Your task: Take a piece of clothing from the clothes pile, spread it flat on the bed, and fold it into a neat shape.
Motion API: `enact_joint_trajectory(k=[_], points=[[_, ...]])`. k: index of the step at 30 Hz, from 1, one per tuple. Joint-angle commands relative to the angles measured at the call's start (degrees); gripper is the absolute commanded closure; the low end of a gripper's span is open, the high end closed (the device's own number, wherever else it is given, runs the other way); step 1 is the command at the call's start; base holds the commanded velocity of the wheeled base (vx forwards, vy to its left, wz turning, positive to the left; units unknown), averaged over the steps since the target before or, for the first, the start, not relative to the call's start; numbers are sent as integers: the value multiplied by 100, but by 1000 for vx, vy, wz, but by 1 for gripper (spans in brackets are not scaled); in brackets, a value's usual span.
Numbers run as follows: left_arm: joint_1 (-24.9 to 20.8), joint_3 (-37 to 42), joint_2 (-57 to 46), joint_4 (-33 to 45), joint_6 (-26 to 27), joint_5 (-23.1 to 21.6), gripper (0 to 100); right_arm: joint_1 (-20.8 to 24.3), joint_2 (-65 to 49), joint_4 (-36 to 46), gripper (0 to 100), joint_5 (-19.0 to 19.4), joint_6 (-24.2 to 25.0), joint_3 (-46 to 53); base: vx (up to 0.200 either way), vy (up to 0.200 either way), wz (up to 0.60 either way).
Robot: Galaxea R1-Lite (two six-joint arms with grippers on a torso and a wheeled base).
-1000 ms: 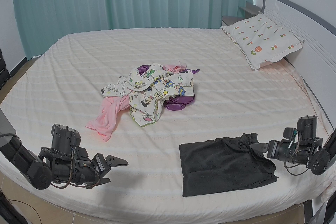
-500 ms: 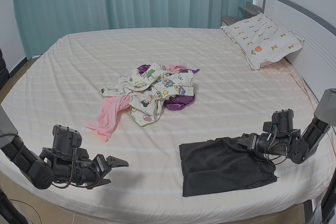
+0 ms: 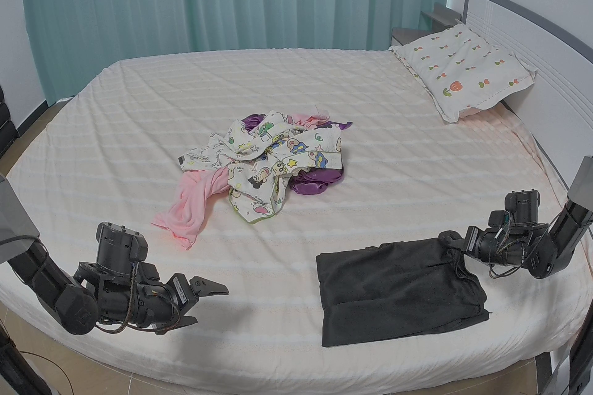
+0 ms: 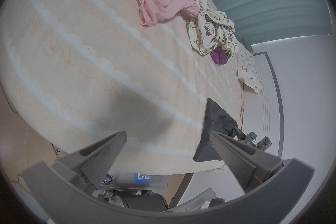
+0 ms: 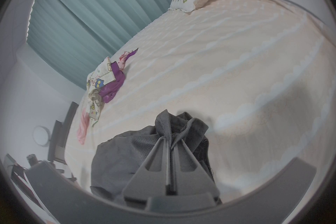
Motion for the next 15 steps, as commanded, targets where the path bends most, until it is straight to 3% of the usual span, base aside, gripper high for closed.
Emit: enact_joint_trajectory(k=[1,15], points=[[-2,5,68,-5,-3,1,0,-221,19,11,100,298,161,-26,0,0,0],[-2,5,86,-5,-3,-8,0,-740,238,2,100,465,214,-87,0,0,0]])
